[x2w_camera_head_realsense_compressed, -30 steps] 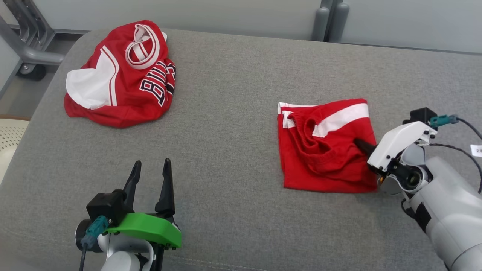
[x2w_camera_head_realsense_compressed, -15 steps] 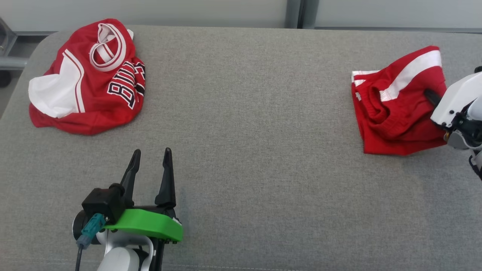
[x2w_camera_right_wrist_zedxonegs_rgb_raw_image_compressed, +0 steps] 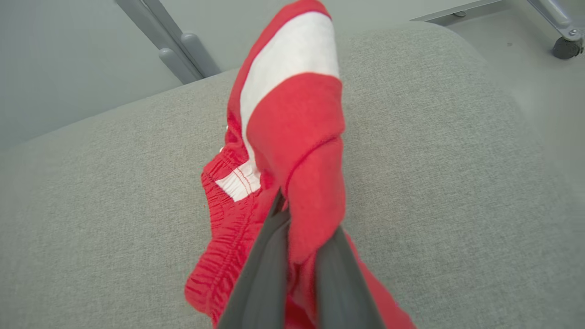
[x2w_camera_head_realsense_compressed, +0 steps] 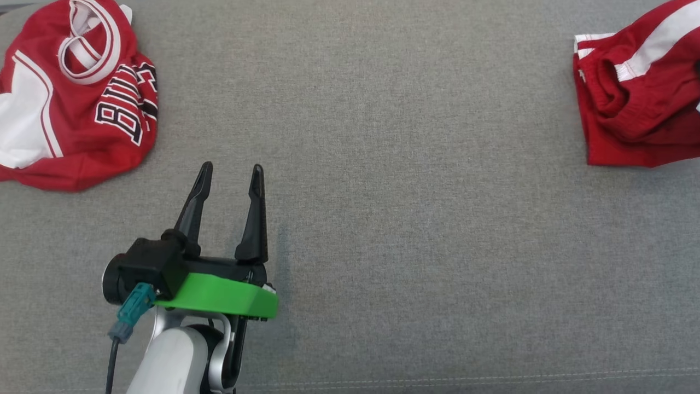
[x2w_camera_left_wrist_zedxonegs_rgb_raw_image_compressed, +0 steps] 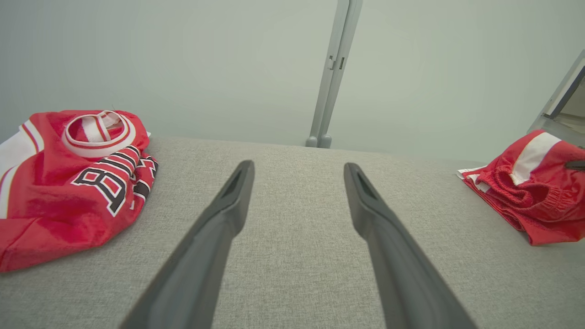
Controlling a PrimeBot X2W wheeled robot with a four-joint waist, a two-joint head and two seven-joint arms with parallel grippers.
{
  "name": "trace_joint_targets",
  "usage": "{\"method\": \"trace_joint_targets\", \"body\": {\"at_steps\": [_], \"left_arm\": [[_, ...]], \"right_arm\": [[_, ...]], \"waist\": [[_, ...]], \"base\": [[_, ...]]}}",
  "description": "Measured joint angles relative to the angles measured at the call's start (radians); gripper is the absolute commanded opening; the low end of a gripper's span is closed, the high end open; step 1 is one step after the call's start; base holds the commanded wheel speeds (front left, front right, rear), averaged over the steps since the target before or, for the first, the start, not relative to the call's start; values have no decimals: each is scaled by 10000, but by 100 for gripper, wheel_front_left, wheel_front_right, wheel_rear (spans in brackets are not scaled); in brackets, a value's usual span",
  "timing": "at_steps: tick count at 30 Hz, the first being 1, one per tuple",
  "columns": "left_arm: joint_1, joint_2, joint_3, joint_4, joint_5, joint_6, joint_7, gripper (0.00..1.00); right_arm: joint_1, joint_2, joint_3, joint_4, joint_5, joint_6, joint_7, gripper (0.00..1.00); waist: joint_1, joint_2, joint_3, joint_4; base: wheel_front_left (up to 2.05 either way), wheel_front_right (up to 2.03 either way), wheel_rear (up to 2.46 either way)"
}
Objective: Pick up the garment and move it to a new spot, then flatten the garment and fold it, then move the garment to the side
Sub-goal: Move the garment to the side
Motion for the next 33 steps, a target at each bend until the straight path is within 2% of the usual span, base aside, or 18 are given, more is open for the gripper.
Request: {"method": "trace_joint_targets", "body": {"at_steps": [8, 15, 18, 20, 28, 33], "left_arm": [[-311, 17, -52, -408, 291, 0, 341, 100], [-596, 33, -245, -466, 393, 0, 485, 100], [-616, 33, -268, -458, 395, 0, 527, 100], [-619, 35, -272, -453, 449, 0, 529, 100], [-620, 35, -247, -453, 499, 0, 556, 100], [-616, 36, -117, -454, 543, 0, 560, 100]], "right_arm": [[-541, -355, 35, 27, -435, -295, -84, 0], [-618, -623, 207, 316, -959, -627, -587, 0], [-618, -637, 305, 435, -1174, -706, -738, 56], [-617, -602, 424, 619, -1338, -802, -988, 100], [-559, -826, 890, 1177, -2146, -1057, -1475, 100], [-326, -635, 832, 1452, -2155, -1066, -1714, 100]], "waist": [[0, 0, 822, -231], [0, 0, 1408, -253], [1, 0, 1489, -212], [0, 0, 1484, -143], [0, 0, 1215, -146], [0, 0, 1023, -210]], "base": [[0, 0, 0], [0, 0, 0], [0, 0, 0], [0, 0, 0], [0, 0, 0], [0, 0, 0]]}}
